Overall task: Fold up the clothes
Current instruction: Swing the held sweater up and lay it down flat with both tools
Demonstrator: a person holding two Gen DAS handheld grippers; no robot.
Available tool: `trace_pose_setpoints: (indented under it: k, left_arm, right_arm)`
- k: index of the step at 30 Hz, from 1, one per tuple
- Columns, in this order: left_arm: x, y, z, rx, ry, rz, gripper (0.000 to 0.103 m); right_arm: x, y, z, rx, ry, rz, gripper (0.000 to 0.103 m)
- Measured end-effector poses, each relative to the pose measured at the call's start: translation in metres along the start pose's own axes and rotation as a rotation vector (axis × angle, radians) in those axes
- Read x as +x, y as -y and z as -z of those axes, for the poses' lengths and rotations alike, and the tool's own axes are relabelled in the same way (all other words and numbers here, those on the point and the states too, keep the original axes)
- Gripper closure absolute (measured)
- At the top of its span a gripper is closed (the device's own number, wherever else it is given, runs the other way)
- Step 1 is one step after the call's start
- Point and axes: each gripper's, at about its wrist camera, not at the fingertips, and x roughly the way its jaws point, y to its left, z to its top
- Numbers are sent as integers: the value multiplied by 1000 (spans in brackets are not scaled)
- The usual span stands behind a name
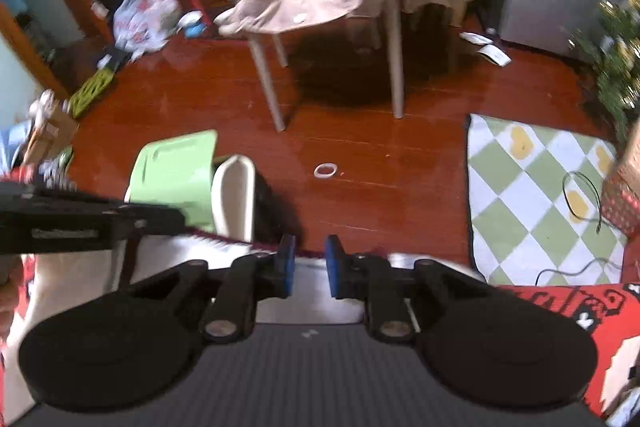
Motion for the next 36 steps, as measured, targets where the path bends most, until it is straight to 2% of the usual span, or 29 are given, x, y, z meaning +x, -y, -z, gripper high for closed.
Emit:
trace_pose_setpoints:
  k: [2,4,7,10,13,18,23,26,28,31,34,36]
  left_arm:
    - [-23,-9,-3,-45,32,48,95]
    - [-43,-17,-2,-67,42,65,95]
    - [-66,-28,12,-83,7,71,95]
    - [-69,-35,32,-46,-58,35,95]
    - [-60,-46,43,-53,-83,-15,95]
    - [-47,-65,32,-122,-5,-11,100]
    - [-44,-69,17,-154,27,-56,98]
    - [-61,-57,18,-117,50,-8,98]
    - [-74,-47,28,-92,40,24,98]
    - [-85,-34,56,-77,-12,68,98]
    - [-87,-29,93,-21,-89,36,98]
    - [-91,-37,114,-49,-122,14,98]
  right_arm:
    - [-20,16,-3,47,41,-12,85]
    - [-41,31,0,76,66,-10,85]
    - [-65,50,13,70,56,19,85]
    - [-79,62,34,36,12,44,85]
    - [-79,71,51,35,-24,63,85]
    - [-65,81,48,52,10,76,86]
    - [-51,85,26,85,29,88,86]
    - [-61,77,21,72,53,87,85]
    - [-76,69,27,50,65,68,85]
    - [-93,59,46,44,36,53,85]
    - [-108,48,78,24,-17,60,85]
    - [-115,47,103,23,-52,71,85]
